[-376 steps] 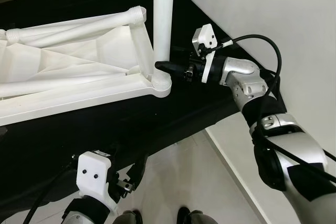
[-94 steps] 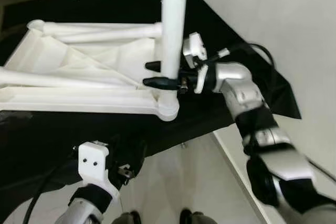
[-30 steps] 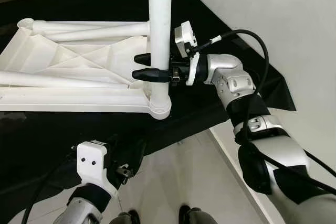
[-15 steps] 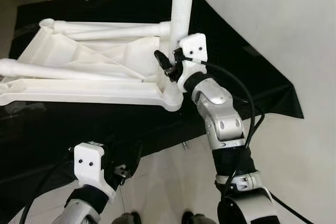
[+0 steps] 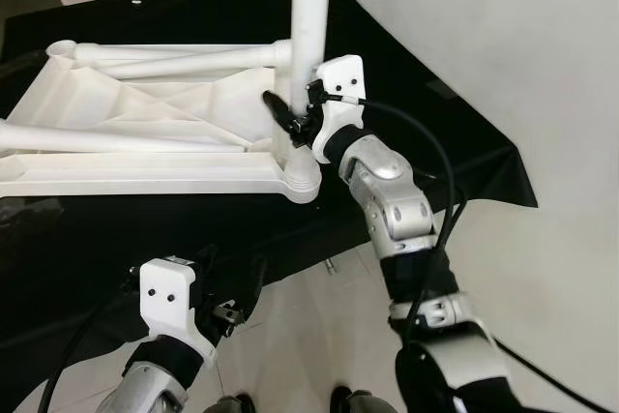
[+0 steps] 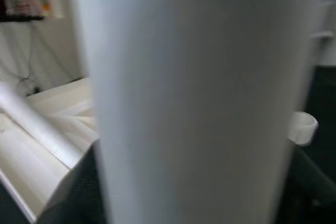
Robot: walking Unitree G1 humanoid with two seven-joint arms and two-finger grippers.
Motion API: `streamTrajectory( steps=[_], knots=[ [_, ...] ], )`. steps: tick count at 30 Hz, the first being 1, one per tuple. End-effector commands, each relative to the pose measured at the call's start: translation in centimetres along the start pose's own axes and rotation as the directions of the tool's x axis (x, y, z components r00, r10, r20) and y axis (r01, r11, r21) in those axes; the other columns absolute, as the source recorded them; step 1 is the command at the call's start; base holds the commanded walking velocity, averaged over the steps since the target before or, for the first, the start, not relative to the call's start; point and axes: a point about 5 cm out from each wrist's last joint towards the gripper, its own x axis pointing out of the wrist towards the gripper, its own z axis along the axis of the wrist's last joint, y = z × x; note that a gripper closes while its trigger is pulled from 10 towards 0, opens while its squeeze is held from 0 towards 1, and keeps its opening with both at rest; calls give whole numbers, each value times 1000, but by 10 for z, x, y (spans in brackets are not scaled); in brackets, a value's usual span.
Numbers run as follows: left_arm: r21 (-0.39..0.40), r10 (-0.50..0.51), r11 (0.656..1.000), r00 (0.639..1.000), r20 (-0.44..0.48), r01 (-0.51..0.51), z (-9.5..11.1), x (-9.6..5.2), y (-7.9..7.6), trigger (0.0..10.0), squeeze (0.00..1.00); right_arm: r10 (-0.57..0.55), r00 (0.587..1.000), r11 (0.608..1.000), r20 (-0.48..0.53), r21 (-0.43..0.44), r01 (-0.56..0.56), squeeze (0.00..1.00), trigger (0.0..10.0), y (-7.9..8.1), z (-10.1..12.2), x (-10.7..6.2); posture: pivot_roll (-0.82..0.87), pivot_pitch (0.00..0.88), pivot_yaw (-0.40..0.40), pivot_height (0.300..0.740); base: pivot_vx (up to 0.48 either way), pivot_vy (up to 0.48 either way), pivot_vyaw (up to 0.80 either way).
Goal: Building children table
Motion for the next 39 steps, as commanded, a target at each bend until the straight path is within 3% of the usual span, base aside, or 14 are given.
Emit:
streamTrajectory(
  steps=[1,4,5,6,9,11,12,14,24,25,28,29,37,39],
  knots=[
    [-3,10,1000,1000,-18,-10,-5,-2,0,10000,0,215,976,976,27,-31,-214,1000,10000,12,7,8,44,213,-48,740,0,0,0],
    [-3,10,1000,1000,-18,-10,-5,-2,0,10000,0,308,951,949,16,-74,-306,1000,10000,12,9,8,48,213,-46,740,0,0,0],
    [-3,9,1000,1000,-18,-9,-5,-2,0,10000,0,390,921,915,-9,-108,-389,1000,10000,13,9,7,55,210,-44,740,0,0,0],
    [-3,8,1000,1000,-18,-8,-5,-1,0,10000,0,443,896,884,-42,-147,-444,0,10000,11,7,6,58,213,-44,740,0,0,0],
    [-3,8,1000,1000,-17,-8,-5,-1,-1,10000,0,487,871,859,-65,-144,-491,0,10000,9,6,5,60,214,-44,740,0,0,0],
    [-3,9,1000,1000,-17,-9,-4,-1,-1,10000,0,578,813,807,-67,-98,-582,0,10000,3,9,4,70,221,-50,740,0,0,0],
    [-3,9,1000,1000,-17,-9,-4,-1,-1,10000,0,578,813,807,-67,-98,-582,0,10000,3,9,4,70,221,-50,740,0,0,0],
    [-6,12,1000,1000,-17,-12,-4,-2,-2,10000,0,632,769,763,-97,-97,-639,0,10000,-1,13,5,67,226,-50,740,0,0,0],
    [-12,11,1000,1000,-20,-11,-4,-4,-3,10000,0,696,713,713,-86,-40,-701,0,10000,-6,15,4,64,239,-49,740,0,0,0],
    [-13,10,1000,1000,-20,-11,-4,-4,-3,10000,0,704,705,706,-85,-32,-708,0,3020,-7,14,3,64,242,-45,740,0,0,0],
    [-13,11,1000,1000,-20,-11,-3,-5,-3,10000,0,713,696,696,-84,-28,-717,0,3020,-8,13,3,63,244,-44,740,0,0,0],
    [-13,11,1000,1000,-20,-12,-3,-5,-3,10000,0,721,688,689,-83,-18,-725,0,0,-10,12,2,57,248,-43,740,0,0,0],
    [-17,8,1000,1000,-25,-8,-3,-6,-2,10000,0,713,697,699,-72,11,-715,0,0,-16,7,-4,46,251,-28,740,0,0,0],
    [-17,6,1000,1000,-27,-7,-3,-6,-2,10000,0,676,734,736,-73,5,-677,0,0,-22,4,-7,42,253,-26,740,0,0,0]
  ],
)
